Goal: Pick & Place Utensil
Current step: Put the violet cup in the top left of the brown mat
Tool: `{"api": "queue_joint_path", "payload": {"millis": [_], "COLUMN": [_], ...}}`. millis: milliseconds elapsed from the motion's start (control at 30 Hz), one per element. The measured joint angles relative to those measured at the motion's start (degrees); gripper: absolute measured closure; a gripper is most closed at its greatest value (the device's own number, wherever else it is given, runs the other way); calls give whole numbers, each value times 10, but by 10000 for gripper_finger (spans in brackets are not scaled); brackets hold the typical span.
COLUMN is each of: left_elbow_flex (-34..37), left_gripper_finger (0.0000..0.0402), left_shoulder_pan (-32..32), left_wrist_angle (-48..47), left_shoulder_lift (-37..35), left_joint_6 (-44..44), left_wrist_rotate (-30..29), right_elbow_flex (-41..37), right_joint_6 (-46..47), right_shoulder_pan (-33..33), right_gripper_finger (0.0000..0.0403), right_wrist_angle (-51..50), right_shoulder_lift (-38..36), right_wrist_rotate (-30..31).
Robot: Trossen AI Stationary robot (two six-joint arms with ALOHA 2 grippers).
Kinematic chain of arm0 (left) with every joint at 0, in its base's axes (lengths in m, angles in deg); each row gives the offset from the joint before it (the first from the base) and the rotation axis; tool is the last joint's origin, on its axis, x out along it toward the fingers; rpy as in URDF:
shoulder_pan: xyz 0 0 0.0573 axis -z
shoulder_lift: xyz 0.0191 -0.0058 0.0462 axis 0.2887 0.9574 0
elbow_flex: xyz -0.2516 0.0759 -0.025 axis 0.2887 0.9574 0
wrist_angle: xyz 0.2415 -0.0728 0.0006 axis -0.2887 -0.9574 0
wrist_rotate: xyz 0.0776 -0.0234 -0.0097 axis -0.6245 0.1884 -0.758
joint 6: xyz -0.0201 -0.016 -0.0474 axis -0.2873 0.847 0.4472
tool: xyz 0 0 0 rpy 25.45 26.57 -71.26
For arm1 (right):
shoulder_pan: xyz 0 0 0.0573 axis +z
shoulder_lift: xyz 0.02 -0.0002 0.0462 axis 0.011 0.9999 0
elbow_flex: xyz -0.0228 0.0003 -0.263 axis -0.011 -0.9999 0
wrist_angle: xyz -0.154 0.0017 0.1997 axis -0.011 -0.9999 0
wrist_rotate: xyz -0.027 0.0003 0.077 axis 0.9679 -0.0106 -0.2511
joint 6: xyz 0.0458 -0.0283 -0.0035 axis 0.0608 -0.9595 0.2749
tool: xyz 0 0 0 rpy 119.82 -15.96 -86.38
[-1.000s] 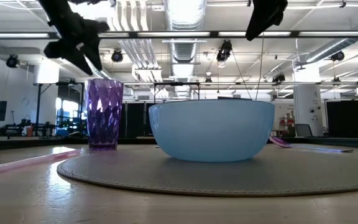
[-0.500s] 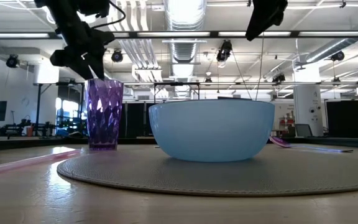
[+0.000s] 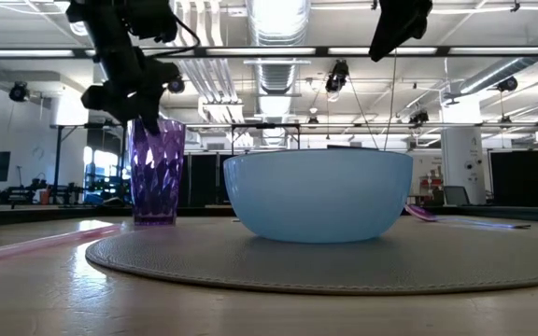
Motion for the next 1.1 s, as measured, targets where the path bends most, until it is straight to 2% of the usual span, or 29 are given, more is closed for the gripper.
{"api": "queue_joint_path", "payload": {"millis": [167,300,733,1100], "left_elbow_flex": [0,0,-3,-5], "left_gripper_finger": [238,260,388,396], "left_shoulder_pan": [0,0,0,0], "left_wrist_angle": [0,0,0,1], "left_shoulder_lift": [15,21,18,18], "left_joint_6": [-4,-14,-59,-79], "left_wrist_rotate": [6,20,23,23], "right_elbow_flex": [0,0,0,0], "right_joint_6": [0,0,0,-1], "right_shoulder_pan": [0,0,0,0], "right_gripper_finger": [280,280,280,280], "right_wrist_angle": [0,0,0,0], "right_shoulder_lift": [0,0,0,0], "right_wrist_rotate": [0,0,0,0]}}
